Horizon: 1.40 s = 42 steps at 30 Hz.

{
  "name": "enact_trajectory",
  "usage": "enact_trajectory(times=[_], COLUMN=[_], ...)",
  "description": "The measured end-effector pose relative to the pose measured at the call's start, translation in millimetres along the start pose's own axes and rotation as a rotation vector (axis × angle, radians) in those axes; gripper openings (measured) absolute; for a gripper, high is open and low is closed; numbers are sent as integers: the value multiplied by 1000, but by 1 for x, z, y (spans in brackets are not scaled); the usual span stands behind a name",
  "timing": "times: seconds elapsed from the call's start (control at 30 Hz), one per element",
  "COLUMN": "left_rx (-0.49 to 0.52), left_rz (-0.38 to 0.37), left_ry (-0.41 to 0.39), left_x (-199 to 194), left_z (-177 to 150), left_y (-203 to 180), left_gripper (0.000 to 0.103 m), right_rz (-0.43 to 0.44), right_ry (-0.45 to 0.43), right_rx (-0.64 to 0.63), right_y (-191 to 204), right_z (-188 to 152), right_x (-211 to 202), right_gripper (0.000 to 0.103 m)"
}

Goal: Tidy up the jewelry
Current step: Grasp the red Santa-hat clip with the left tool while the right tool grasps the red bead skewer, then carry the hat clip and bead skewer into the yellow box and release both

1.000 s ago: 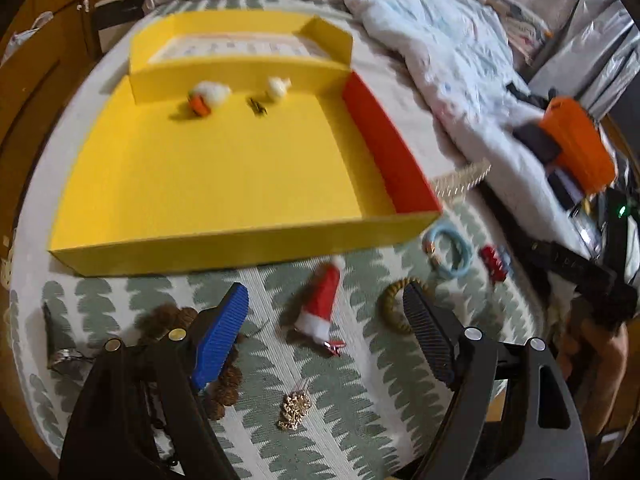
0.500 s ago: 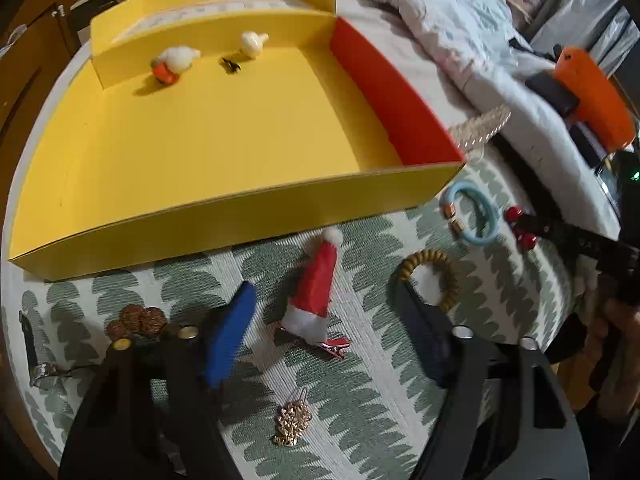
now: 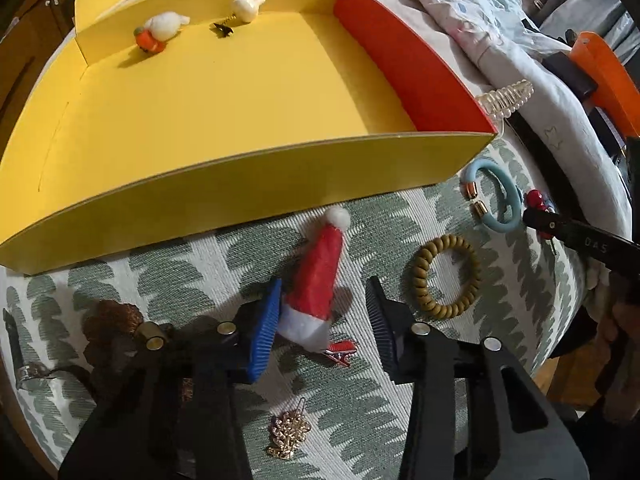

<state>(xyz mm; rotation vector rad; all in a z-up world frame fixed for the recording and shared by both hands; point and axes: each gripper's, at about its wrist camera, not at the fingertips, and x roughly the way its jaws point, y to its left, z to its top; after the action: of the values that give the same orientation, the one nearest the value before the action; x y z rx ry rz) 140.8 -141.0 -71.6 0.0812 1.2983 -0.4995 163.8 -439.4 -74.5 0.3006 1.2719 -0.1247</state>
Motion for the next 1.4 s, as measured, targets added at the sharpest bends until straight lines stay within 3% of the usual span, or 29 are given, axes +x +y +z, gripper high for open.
enact_trajectory(times=[0.13,0.27,0.43,0.83,1.13,1.4], left_rx=[-3,-14,-24,-23,-2,-69], left_rz=[5,16,6,-19,-69,-127], left_ry=[3,10,12,-9,-68,-157], left_x=[3,8,7,-2,-39,-82], left_z=[1,1,0,0,-5,14], left_y=[3,6,9,9,1,25], left_gripper=[39,31,23,19,19,19], right_rz=[-12,-28,-23,-2,47,163], right_ry=[5,10,13,5,-79,-142], right_rx=[-7,-16,-12,9,32,-49], right_y=[2,5,6,1,-3,43], right_z=[1,2,2,1,-6,2], right_x=[2,4,3,-3,-39,-72], right_gripper=[40,38,26,25,25,25])
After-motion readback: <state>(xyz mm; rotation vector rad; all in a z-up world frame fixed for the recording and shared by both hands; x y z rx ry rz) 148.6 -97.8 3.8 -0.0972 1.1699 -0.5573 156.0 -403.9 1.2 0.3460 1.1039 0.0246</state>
